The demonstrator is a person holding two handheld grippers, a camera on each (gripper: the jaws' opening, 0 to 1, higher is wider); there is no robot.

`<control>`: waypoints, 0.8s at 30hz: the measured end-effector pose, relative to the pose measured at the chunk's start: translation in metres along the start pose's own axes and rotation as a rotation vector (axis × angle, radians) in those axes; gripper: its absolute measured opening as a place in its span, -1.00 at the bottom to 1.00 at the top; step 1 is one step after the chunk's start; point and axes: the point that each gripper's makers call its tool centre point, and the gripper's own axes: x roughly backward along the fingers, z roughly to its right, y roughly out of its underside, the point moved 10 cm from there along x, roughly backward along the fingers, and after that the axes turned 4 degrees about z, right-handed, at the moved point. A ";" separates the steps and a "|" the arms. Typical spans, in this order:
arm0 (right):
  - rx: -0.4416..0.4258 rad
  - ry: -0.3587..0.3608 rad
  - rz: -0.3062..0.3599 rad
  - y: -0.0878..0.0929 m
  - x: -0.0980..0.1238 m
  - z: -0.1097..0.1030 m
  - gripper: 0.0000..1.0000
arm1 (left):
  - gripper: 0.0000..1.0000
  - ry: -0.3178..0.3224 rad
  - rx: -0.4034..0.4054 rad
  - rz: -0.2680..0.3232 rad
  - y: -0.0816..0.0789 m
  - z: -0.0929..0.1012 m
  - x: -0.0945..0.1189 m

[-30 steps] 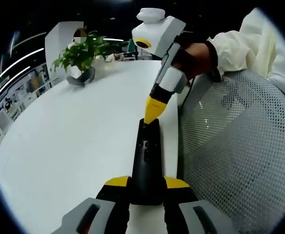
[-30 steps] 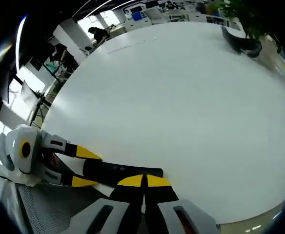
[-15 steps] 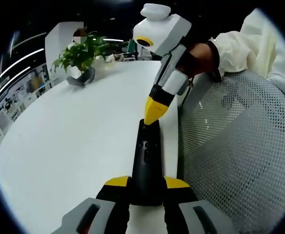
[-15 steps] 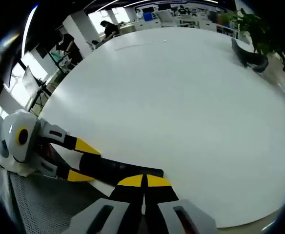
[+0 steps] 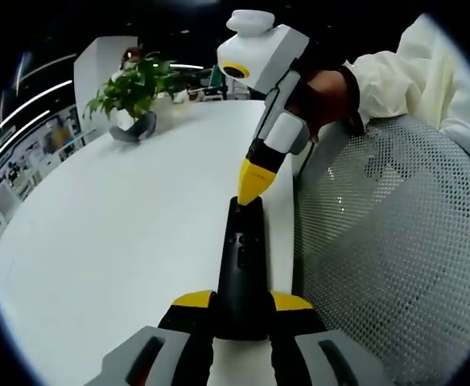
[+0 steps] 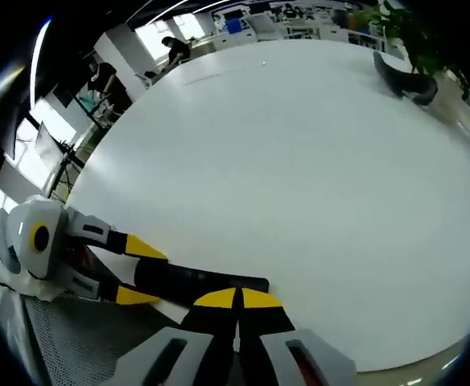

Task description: Press the specified remote control buttons in sequence, fully releasing each button before pressing the next.

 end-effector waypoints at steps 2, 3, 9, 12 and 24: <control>0.011 0.008 0.014 -0.001 0.003 -0.001 -1.00 | -0.51 0.001 -0.001 0.001 0.000 0.000 0.000; 0.004 -0.009 0.035 -0.003 0.004 -0.002 -1.00 | -0.51 0.000 0.000 0.001 0.000 0.000 0.000; -0.027 -0.075 0.022 -0.001 0.001 -0.005 -1.00 | -0.50 0.001 0.000 0.002 0.000 0.000 0.000; -0.018 -0.098 0.006 0.000 -0.002 -0.008 -1.00 | -0.50 0.000 0.000 0.002 0.000 0.001 0.000; 0.017 -0.066 -0.017 0.002 -0.004 -0.009 -1.00 | -0.50 0.001 -0.001 0.002 0.000 0.001 0.000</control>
